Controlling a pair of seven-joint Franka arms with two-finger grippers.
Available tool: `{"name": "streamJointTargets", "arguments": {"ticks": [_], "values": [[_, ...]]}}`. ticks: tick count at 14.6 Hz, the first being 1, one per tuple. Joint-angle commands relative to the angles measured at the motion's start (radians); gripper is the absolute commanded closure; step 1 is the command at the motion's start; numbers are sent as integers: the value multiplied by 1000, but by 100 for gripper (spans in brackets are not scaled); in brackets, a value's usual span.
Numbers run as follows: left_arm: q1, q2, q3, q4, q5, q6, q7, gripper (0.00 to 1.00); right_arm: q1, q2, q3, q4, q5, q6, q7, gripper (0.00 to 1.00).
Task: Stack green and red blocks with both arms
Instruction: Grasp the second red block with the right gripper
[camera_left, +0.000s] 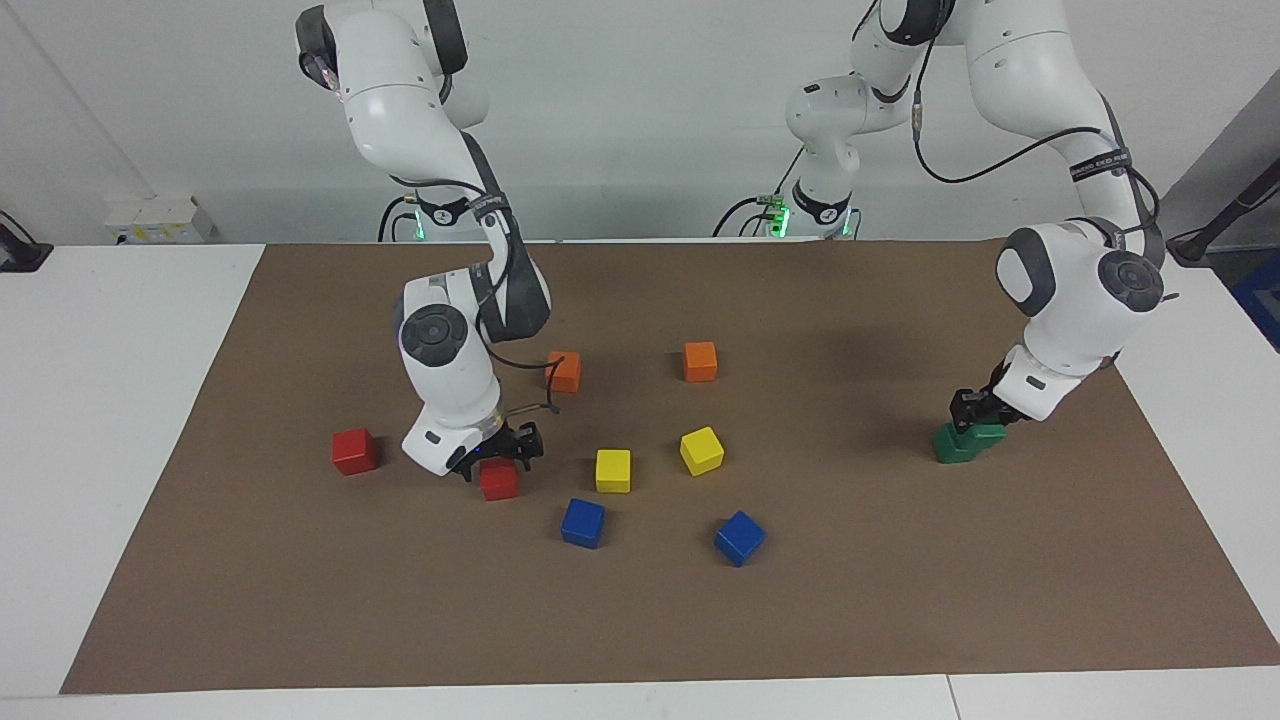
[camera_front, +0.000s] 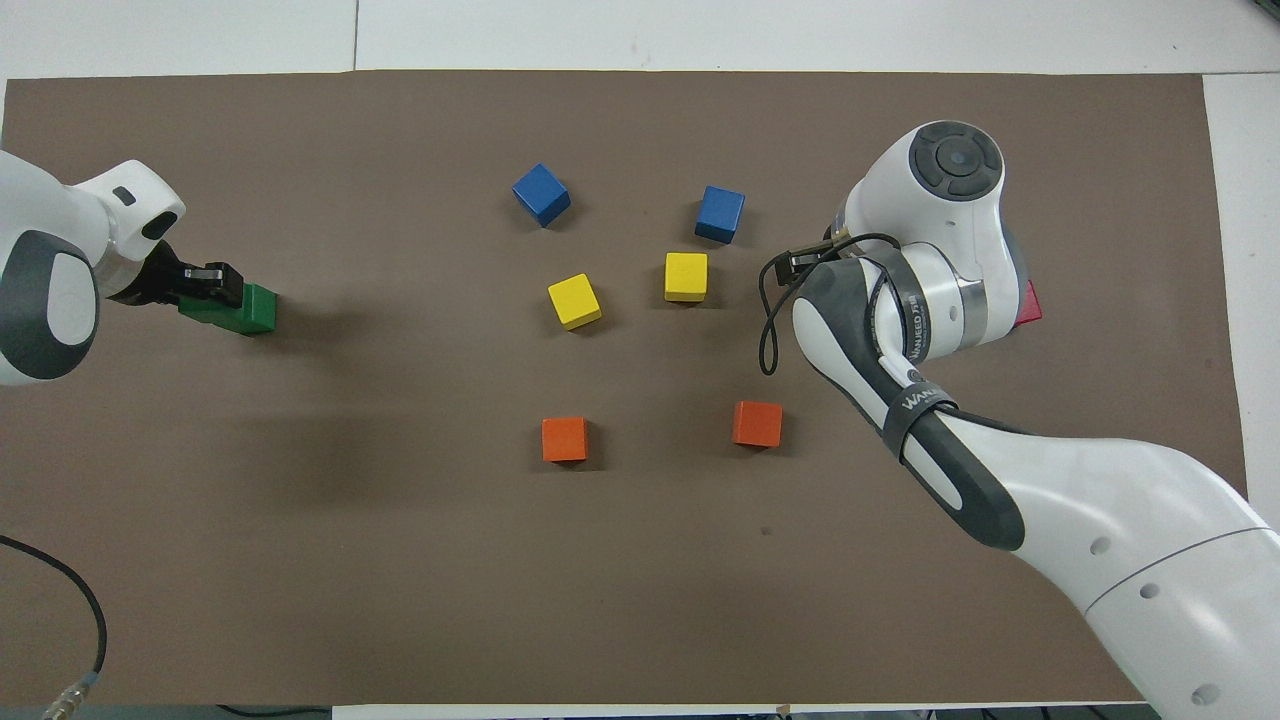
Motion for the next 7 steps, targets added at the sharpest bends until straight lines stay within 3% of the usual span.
{"name": "streamJointTargets", "arguments": {"ticks": [1,2,3,5,6,7], "values": [[4,-12,-6,-51,-13,32,5,100,-2,14,1,12,9,10,28,35],[2,-12,-6,-53,-13,32,5,100,-2,14,1,14,9,1,28,59],[4,-13,-6,-54,-13,34,5,100,-2,12,1,16,9,-8,30,100],[0,-15,-6,-57,-13,34,5,100,-6,0,1,22,9,-31,37,100],[2,-15,-6,-65,-13,41,5,82,-11,-7,0,34,8,-65,37,100],[0,-18,-6,-80,-13,61,5,37,-17,-18,-2,63,0,-109,36,100]]}}
